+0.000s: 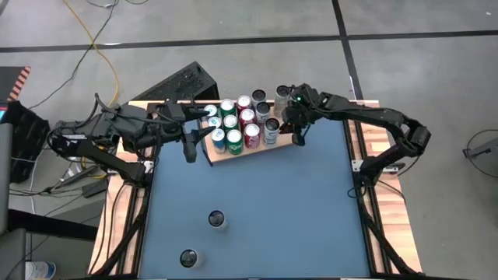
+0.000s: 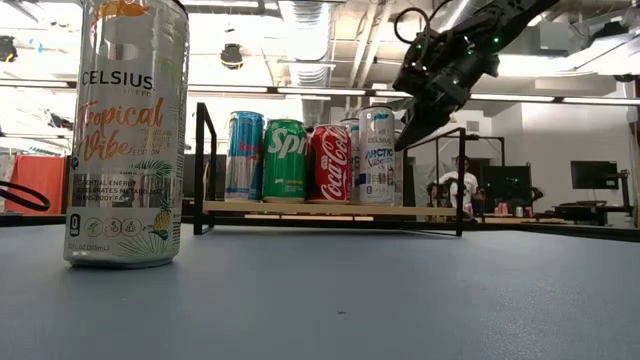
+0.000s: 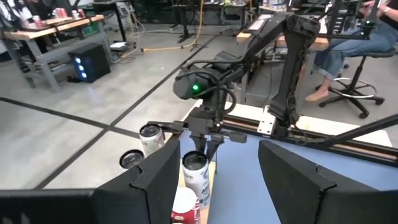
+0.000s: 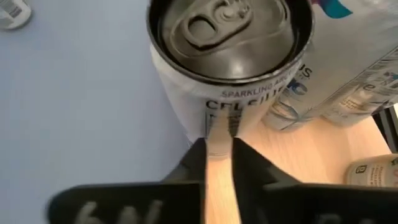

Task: Place canned beverage on shelf
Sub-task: Put the white blue soda can on the shelf aligned with the other white blue soda cans, then put the top white yellow soda can on the shelf aligned with the other white yellow soda can

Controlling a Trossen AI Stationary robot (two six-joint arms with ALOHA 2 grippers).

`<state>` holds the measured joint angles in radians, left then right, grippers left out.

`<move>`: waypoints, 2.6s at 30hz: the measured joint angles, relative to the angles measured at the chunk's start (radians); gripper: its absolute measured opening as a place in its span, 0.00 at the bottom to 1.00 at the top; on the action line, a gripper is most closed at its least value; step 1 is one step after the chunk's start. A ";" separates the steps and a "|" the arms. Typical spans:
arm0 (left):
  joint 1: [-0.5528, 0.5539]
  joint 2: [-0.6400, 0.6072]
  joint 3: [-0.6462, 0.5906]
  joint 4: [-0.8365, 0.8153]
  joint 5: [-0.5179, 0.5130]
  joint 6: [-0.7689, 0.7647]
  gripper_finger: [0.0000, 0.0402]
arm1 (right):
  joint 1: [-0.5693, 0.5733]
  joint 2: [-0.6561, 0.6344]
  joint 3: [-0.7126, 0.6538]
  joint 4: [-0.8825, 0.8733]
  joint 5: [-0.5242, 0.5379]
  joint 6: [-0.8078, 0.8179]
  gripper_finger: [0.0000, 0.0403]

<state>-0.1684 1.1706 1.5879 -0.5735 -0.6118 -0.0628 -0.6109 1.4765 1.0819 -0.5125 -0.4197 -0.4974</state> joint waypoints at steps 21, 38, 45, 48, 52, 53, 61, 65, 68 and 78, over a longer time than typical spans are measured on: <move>0.000 0.000 0.000 -0.003 -0.003 -0.005 0.51 | -0.037 -0.009 -0.013 0.044 -0.055 0.127 0.02; 0.000 0.000 0.000 -0.022 -0.003 -0.031 0.51 | 0.096 0.002 -0.013 0.072 0.055 0.108 0.00; 0.000 0.000 0.000 -0.026 -0.003 -0.031 0.51 | 0.078 0.002 -0.013 0.096 0.056 0.117 0.00; 0.000 0.000 0.000 -0.039 -0.015 -0.032 0.51 | 0.079 0.002 -0.013 0.092 0.056 0.133 0.00; 0.000 0.000 0.000 -0.045 -0.022 -0.041 0.51 | 0.097 -0.008 -0.013 0.051 0.055 0.162 0.00; 0.000 0.000 0.000 -0.045 -0.022 -0.046 0.51 | 0.104 -0.025 -0.013 0.034 0.055 0.165 0.00; -0.003 0.029 0.000 -0.059 0.098 -0.084 0.51 | 0.203 -0.198 -0.012 -0.001 0.020 0.209 0.00; -0.004 0.054 0.000 -0.060 0.194 -0.134 0.51 | 0.274 -0.234 -0.012 0.018 0.015 0.210 0.06; -0.003 0.054 0.005 -0.062 0.238 -0.201 0.51 | 0.332 -0.233 -0.012 0.056 0.023 0.212 0.19; -0.086 0.054 0.111 -0.105 0.290 -0.245 0.51 | 0.561 -0.130 -0.012 0.329 0.199 0.395 0.71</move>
<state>-0.2549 1.2250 1.6989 -0.6783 -0.3220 -0.3080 -0.0499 1.3462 1.0695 -0.1836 -0.2210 -0.1021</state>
